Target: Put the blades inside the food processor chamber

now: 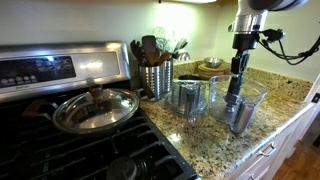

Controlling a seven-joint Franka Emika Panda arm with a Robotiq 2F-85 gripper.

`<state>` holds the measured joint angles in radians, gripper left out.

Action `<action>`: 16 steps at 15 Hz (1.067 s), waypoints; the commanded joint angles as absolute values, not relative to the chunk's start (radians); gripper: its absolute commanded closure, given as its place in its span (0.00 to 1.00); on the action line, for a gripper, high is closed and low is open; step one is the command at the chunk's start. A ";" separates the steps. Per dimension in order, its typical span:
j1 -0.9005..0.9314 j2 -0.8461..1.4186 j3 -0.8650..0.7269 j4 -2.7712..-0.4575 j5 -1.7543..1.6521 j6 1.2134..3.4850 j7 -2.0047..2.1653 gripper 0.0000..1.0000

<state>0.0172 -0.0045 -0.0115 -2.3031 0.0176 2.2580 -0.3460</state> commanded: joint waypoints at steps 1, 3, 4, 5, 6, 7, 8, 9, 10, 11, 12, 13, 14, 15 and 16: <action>-0.004 0.006 -0.021 -2.337 0.068 2.317 -0.415 0.81; -0.012 0.021 -0.025 -2.342 0.069 2.320 -0.427 0.81; -0.015 0.024 -0.026 -2.342 0.076 2.320 -0.432 0.81; -0.017 0.024 -0.026 -2.343 0.082 2.321 -0.437 0.81; -0.019 0.025 -0.026 -2.344 0.087 2.324 -0.441 0.81; -0.020 0.027 -0.027 -2.344 0.090 2.327 -0.443 0.81; -0.021 0.027 -0.027 -2.344 0.094 2.326 -0.448 0.81; -0.020 0.023 -0.026 -2.345 0.095 2.327 -0.450 0.81; -0.018 0.017 -0.024 -2.348 0.093 2.327 -0.452 0.81; -0.016 0.011 -0.022 -2.351 0.088 2.327 -0.452 0.81; -0.014 0.004 -0.019 -2.355 0.082 2.330 -0.451 0.81; -0.010 -0.003 -0.015 -2.359 0.074 2.333 -0.448 0.81; -0.007 -0.007 -0.012 -2.361 0.062 2.332 -0.439 0.81; -0.005 -0.010 -0.009 -2.365 0.058 2.335 -0.441 0.81; -0.002 -0.015 -0.004 -2.371 0.045 2.337 -0.428 0.81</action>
<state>-0.0068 0.0180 -0.0142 -2.3203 0.0680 2.2930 -0.4272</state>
